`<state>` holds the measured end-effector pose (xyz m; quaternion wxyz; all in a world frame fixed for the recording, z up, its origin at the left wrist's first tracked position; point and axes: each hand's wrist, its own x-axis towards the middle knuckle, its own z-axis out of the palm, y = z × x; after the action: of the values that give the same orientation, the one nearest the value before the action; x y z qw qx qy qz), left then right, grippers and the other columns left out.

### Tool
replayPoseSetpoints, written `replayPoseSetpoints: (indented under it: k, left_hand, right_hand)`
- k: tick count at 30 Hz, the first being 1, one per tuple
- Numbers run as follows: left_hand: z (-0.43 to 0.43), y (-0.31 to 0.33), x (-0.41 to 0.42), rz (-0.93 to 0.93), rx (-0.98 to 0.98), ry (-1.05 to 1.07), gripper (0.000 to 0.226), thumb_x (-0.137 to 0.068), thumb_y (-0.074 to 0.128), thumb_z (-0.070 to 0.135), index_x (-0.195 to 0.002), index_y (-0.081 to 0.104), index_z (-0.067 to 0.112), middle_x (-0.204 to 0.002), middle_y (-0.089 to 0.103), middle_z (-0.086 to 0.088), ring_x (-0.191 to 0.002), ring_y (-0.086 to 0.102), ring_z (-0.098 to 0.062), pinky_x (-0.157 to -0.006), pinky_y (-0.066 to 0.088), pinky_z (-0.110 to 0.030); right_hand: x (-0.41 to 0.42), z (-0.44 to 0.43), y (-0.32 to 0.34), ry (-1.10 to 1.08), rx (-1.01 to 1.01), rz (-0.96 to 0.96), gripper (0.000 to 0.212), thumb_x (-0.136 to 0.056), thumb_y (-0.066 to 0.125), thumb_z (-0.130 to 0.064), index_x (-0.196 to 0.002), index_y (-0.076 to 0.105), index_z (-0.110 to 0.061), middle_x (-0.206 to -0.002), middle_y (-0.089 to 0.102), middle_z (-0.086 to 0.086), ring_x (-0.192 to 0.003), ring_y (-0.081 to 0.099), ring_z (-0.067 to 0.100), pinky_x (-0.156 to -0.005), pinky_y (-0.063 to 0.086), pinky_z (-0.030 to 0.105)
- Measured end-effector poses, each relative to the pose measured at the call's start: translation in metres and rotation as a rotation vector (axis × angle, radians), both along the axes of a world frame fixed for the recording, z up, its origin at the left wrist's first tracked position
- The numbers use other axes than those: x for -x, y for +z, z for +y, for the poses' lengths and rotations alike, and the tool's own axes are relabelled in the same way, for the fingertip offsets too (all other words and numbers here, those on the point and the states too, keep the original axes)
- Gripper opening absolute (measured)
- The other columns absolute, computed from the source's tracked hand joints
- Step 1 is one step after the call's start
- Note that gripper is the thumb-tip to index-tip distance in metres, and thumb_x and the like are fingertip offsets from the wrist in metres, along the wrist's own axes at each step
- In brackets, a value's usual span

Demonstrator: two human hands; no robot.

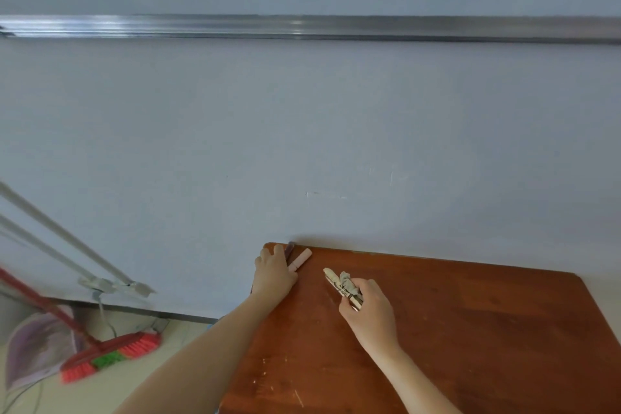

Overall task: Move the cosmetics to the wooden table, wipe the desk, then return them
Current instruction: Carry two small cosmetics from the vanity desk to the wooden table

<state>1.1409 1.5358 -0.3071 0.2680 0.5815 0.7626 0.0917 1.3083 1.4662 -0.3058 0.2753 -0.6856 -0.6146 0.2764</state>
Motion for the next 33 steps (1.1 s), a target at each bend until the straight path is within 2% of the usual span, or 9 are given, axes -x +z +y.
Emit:
replayPoseSetpoints:
  k: [4,6,9,12,15,21,27,30,33]
  left_hand:
    - [-0.001,-0.002,0.003,0.086,-0.07,-0.119,0.04,-0.084,0.049,0.021,-0.124,0.045,0.015,-0.119,0.049,-0.006,-0.114,0.043,-0.022,-0.085,0.041,-0.031]
    - [-0.002,-0.002,0.004,0.067,-0.076,-0.125,0.035,-0.084,0.049,0.022,-0.119,0.049,0.016,-0.113,0.051,-0.005,-0.11,0.045,-0.02,-0.081,0.043,-0.03]
    - [-0.006,-0.003,0.005,-0.012,-0.083,-0.048,0.026,-0.083,0.053,0.023,-0.107,0.051,0.013,-0.098,0.048,-0.002,-0.092,0.048,-0.019,-0.071,0.042,-0.029]
    - [-0.01,-0.004,0.005,-0.081,-0.088,0.041,0.025,-0.08,0.058,0.022,-0.101,0.05,0.011,-0.096,0.049,-0.005,-0.083,0.049,-0.02,-0.067,0.037,-0.027]
    - [-0.011,-0.004,0.007,-0.133,-0.072,0.063,0.028,-0.078,0.06,0.018,-0.103,0.049,0.011,-0.096,0.046,-0.004,-0.086,0.048,-0.021,-0.068,0.037,-0.026]
    - [-0.01,0.0,0.012,-0.242,-0.008,0.072,0.042,-0.073,0.06,0.011,-0.112,0.045,0.013,-0.101,0.045,-0.005,-0.1,0.049,-0.025,-0.073,0.037,-0.028]
    - [-0.009,0.001,0.017,-0.292,0.019,0.053,0.045,-0.07,0.063,0.01,-0.113,0.047,0.012,-0.104,0.046,-0.007,-0.095,0.049,-0.024,-0.074,0.039,-0.027]
    - [-0.008,0.0,0.019,-0.305,0.002,0.043,0.043,-0.073,0.062,0.01,-0.113,0.049,0.011,-0.1,0.045,-0.004,-0.09,0.047,-0.019,-0.073,0.037,-0.025]
    - [-0.008,0.0,0.022,-0.284,-0.023,0.012,0.034,-0.078,0.06,0.014,-0.11,0.05,0.012,-0.098,0.046,-0.003,-0.089,0.048,-0.019,-0.073,0.039,-0.026]
  right_hand:
    - [0.007,0.007,-0.004,-0.099,0.021,-0.016,0.02,-0.083,0.059,-0.018,-0.103,0.062,-0.015,-0.087,0.054,-0.005,-0.067,0.053,0.013,-0.05,0.034,0.015]
    - [0.015,0.01,-0.004,-0.155,0.046,-0.037,0.02,-0.085,0.057,-0.02,-0.104,0.06,-0.016,-0.089,0.055,-0.004,-0.066,0.052,0.013,-0.051,0.035,0.02]
    - [0.032,0.015,-0.004,-0.198,0.106,-0.117,0.021,-0.089,0.051,-0.026,-0.108,0.055,-0.016,-0.096,0.054,-0.004,-0.067,0.051,0.012,-0.052,0.034,0.022]
    - [0.05,0.022,-0.003,-0.209,0.133,-0.171,0.024,-0.091,0.048,-0.028,-0.112,0.052,-0.016,-0.101,0.055,-0.001,-0.073,0.057,0.016,-0.059,0.04,0.024]
    - [0.066,0.033,-0.003,-0.17,0.133,-0.202,0.026,-0.091,0.047,-0.027,-0.113,0.052,-0.017,-0.104,0.056,0.0,-0.085,0.059,0.019,-0.073,0.041,0.029]
    - [0.076,0.053,0.0,-0.076,0.177,-0.178,0.03,-0.091,0.045,-0.027,-0.119,0.051,-0.016,-0.111,0.056,0.001,-0.1,0.055,0.02,-0.082,0.034,0.031]
    - [0.061,0.057,0.003,0.027,0.224,-0.078,0.027,-0.092,0.043,-0.024,-0.116,0.054,-0.023,-0.109,0.064,-0.004,-0.106,0.056,0.018,-0.086,0.028,0.03]
    - [0.051,0.059,0.007,0.078,0.224,-0.081,0.037,-0.091,0.046,-0.02,-0.128,0.045,-0.022,-0.117,0.061,-0.004,-0.112,0.054,0.019,-0.097,0.031,0.035]
    - [0.041,0.064,0.008,0.029,0.191,-0.083,0.041,-0.093,0.045,-0.017,-0.133,0.041,-0.019,-0.12,0.061,-0.001,-0.111,0.055,0.019,-0.101,0.036,0.04]
